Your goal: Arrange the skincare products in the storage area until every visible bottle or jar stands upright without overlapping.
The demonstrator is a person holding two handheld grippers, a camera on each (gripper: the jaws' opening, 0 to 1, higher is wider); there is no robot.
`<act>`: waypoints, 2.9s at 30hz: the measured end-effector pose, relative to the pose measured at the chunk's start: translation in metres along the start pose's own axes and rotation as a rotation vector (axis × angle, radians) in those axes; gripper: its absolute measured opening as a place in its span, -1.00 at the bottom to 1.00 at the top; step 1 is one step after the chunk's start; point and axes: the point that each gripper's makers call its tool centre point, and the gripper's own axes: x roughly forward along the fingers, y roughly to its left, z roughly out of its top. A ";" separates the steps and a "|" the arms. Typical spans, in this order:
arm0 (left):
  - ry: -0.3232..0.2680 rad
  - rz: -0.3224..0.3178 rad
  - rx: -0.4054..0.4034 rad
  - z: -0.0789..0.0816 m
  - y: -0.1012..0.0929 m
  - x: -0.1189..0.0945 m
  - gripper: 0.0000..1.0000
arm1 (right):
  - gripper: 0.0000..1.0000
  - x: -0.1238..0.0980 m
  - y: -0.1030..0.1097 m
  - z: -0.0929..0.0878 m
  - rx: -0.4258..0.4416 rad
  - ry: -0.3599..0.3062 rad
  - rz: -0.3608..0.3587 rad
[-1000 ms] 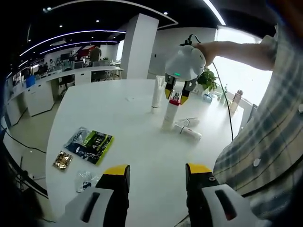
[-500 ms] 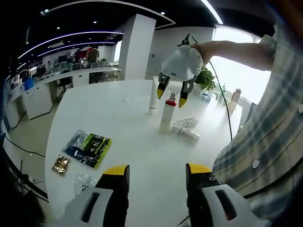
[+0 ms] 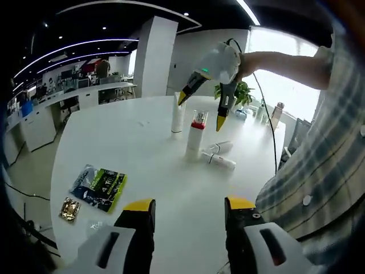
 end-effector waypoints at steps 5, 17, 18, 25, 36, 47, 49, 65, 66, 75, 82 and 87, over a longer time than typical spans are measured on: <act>0.008 -0.028 0.029 0.006 -0.005 0.006 0.01 | 0.65 -0.005 0.010 -0.009 0.145 -0.060 -0.014; 0.008 -0.058 0.057 0.019 -0.007 0.017 0.01 | 0.98 -0.014 0.017 -0.012 0.730 -0.415 -0.109; 0.010 -0.063 0.062 0.019 -0.007 0.018 0.01 | 0.98 -0.016 0.014 -0.015 0.799 -0.448 -0.135; 0.001 -0.077 0.063 0.026 -0.010 0.020 0.01 | 0.98 -0.015 0.009 -0.032 1.163 -0.603 -0.221; 0.007 -0.079 0.034 0.018 -0.010 0.014 0.01 | 0.98 0.031 0.018 -0.015 1.335 -0.623 -0.209; -0.003 -0.057 0.022 0.018 -0.002 0.002 0.01 | 0.59 0.053 0.006 -0.004 1.381 -0.619 -0.268; 0.001 -0.052 0.020 0.017 0.000 0.000 0.01 | 0.41 0.055 0.004 -0.006 1.393 -0.610 -0.280; 0.000 -0.025 -0.010 0.013 0.011 -0.007 0.01 | -0.39 0.059 -0.002 -0.012 1.345 -0.565 -0.339; -0.001 -0.025 -0.012 0.013 0.011 -0.007 0.01 | -0.39 0.059 -0.002 -0.011 1.339 -0.570 -0.334; -0.010 -0.010 -0.009 0.015 0.012 -0.006 0.00 | -0.44 0.056 -0.001 -0.006 1.270 -0.591 -0.281; -0.023 -0.013 -0.010 0.018 0.013 -0.006 0.00 | -0.44 0.042 -0.003 0.010 1.153 -0.617 -0.287; -0.062 -0.036 -0.028 0.029 0.012 -0.008 0.00 | -0.44 0.022 -0.001 0.030 1.045 -0.669 -0.260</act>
